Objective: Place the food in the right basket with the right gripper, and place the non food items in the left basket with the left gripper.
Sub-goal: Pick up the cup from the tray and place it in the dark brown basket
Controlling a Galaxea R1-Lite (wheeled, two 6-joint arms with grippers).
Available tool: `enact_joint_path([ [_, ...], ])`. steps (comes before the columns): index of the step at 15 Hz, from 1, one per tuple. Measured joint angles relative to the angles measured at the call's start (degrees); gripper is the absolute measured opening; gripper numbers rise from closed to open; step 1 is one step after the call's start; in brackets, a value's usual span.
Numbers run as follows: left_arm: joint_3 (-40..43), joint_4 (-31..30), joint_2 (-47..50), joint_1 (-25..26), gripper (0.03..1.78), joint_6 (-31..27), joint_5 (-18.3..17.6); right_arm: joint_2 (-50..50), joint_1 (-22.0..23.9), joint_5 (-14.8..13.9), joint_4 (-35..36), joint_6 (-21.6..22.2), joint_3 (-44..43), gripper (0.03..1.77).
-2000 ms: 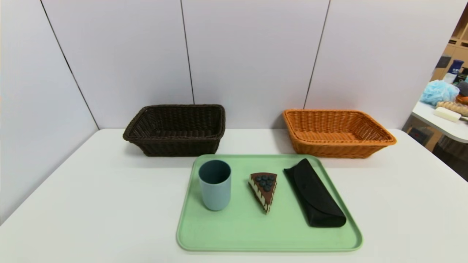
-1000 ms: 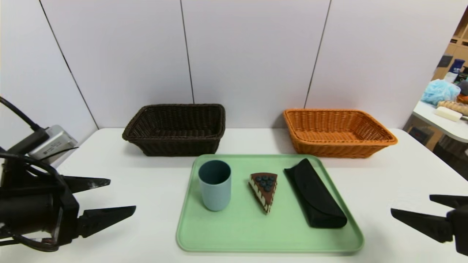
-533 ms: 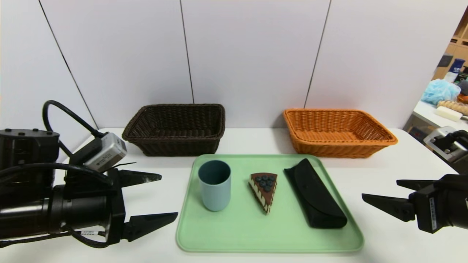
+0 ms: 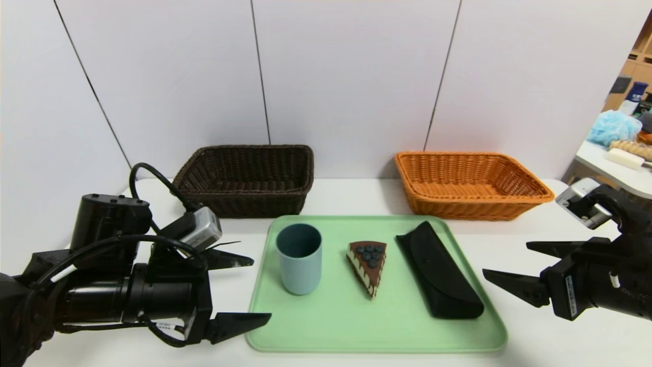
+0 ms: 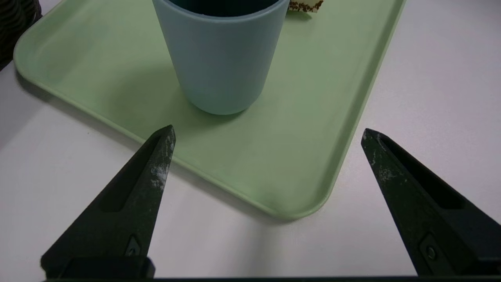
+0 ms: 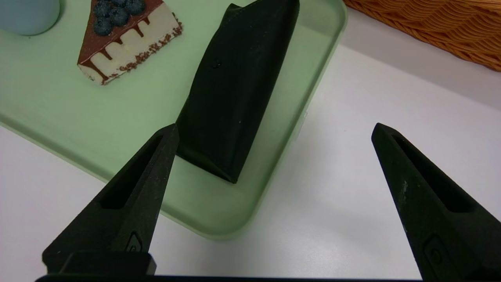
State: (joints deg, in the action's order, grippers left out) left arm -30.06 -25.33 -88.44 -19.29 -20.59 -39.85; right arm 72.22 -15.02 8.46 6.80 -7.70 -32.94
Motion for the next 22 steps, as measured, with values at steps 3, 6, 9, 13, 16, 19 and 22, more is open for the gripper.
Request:
enact_joint_path([
  [3,-0.2,-6.5,-4.3,-1.3,1.69,0.0,0.0,0.4,0.0,3.2,0.0,-0.1,0.1,1.7],
  [6,-0.3,-16.6,-9.7,-2.8,1.69,0.6,-0.5,0.7,0.0,3.2,0.0,-0.2,0.1,1.7],
  [9,-2.0,-21.7,-13.4,-4.2,1.69,3.1,-1.8,0.7,0.0,3.1,0.0,-0.3,0.0,1.7],
  [13,-4.3,-24.2,-15.9,-6.7,1.69,6.9,-2.1,0.6,0.0,3.1,0.0,-0.3,0.1,1.7],
  [16,-4.7,-26.8,-17.7,-7.1,1.69,7.9,-2.1,0.3,0.0,3.0,0.0,-0.3,0.1,1.7],
  [19,-4.7,-27.3,-18.7,-7.2,1.69,8.1,-2.1,0.2,0.0,3.0,0.0,-0.3,0.3,1.7],
  [22,-4.8,-27.9,-19.4,-7.2,1.69,8.1,-2.1,0.0,0.0,3.0,0.0,-0.3,0.3,1.7],
])
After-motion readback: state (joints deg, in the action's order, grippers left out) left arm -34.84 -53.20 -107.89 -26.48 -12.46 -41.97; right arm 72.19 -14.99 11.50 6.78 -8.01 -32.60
